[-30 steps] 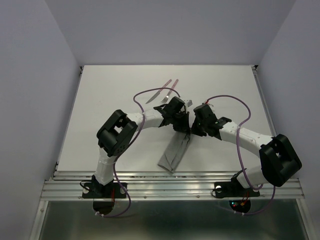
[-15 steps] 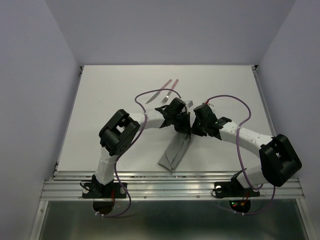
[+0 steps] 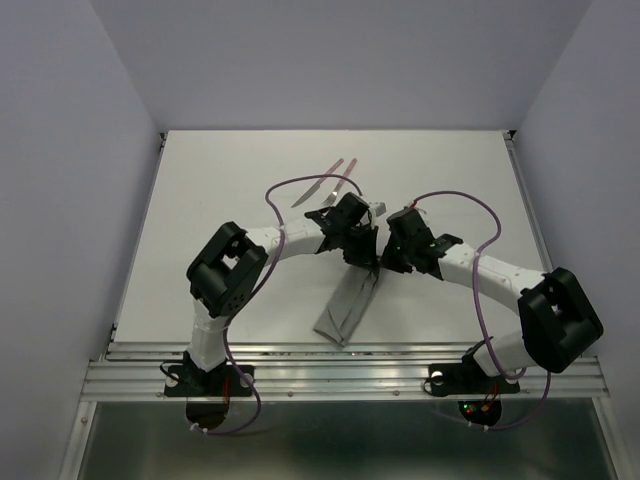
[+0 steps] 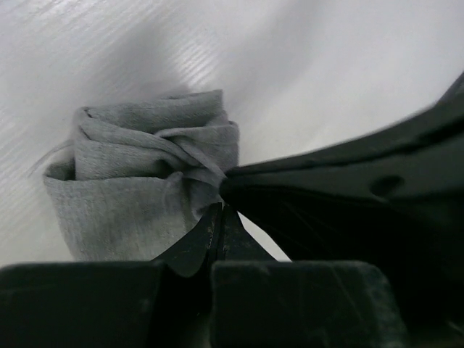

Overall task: Fold the napkin into a case and place the utensils inside
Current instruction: Stuff the smaller-rectangle-folded napkin at the center of the board.

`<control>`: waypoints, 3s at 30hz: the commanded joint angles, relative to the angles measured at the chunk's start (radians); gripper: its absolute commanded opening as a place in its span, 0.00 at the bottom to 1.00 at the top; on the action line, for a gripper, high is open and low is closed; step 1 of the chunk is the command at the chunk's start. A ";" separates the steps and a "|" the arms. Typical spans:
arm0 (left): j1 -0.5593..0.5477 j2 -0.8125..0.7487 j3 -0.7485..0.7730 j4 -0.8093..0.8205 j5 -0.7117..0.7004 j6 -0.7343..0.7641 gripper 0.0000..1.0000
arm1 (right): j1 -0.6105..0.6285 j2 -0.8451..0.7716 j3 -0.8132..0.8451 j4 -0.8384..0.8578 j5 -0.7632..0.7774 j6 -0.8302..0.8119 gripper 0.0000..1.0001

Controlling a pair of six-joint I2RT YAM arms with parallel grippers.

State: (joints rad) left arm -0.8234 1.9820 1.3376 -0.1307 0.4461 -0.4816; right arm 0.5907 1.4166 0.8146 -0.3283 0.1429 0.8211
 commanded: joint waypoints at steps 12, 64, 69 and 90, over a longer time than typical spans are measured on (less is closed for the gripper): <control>0.007 -0.184 -0.003 -0.115 -0.191 0.092 0.21 | 0.008 0.030 0.027 0.049 0.011 0.010 0.01; -0.036 0.049 0.152 -0.112 -0.247 0.014 0.07 | 0.008 -0.001 0.035 0.032 0.009 0.004 0.01; -0.036 0.031 0.147 -0.107 -0.222 0.012 0.00 | 0.008 -0.002 0.032 0.032 0.012 0.007 0.01; -0.036 0.017 0.080 0.019 0.045 -0.077 0.00 | 0.008 0.004 0.046 0.035 0.026 0.010 0.01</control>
State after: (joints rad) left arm -0.8471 2.0178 1.4311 -0.1886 0.3870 -0.5159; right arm 0.5903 1.4475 0.8185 -0.3553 0.1612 0.8265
